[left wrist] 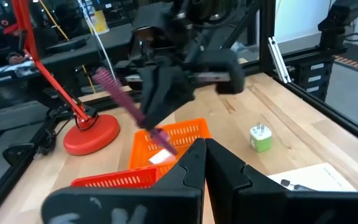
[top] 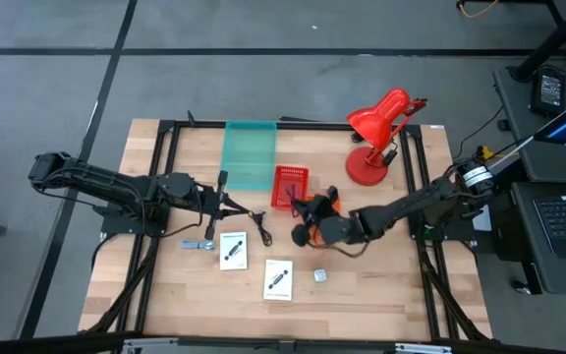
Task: Pick and place items into bin
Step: Put the pink charger cable into the red basket
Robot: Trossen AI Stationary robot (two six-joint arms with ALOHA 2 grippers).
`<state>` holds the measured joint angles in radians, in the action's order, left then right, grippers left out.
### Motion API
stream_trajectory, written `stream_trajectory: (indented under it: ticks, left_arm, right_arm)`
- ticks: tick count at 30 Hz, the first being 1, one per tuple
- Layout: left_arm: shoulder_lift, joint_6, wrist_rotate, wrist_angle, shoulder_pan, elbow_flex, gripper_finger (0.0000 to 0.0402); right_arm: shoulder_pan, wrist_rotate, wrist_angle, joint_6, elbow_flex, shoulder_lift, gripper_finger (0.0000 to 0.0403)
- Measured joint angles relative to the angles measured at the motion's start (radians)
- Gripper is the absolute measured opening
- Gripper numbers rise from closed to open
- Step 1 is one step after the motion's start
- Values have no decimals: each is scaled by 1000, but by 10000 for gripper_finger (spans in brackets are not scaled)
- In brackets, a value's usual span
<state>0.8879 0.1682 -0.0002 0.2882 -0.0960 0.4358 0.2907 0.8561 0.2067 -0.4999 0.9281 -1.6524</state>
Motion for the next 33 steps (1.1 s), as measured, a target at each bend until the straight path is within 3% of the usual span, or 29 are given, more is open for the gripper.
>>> stream_trajectory:
  ticks: [4, 15, 23, 33]
  left_arm:
    - [0, -30, 0, 0, 0, 0, 5]
    - [0, -53, 0, 0, 0, 0, 6]
    - [0, -51, -9, 0, 0, 0, 6]
    - [0, -50, -11, 0, 0, 0, 6]
  right_arm:
    - [-45, -12, -116, -47, 42, 0, 0]
    - [-109, -20, -197, -113, 52, 0, 0]
    - [-182, -152, -246, -165, 52, 0, 0]
    - [-236, -232, -243, -176, 52, 0, 0]
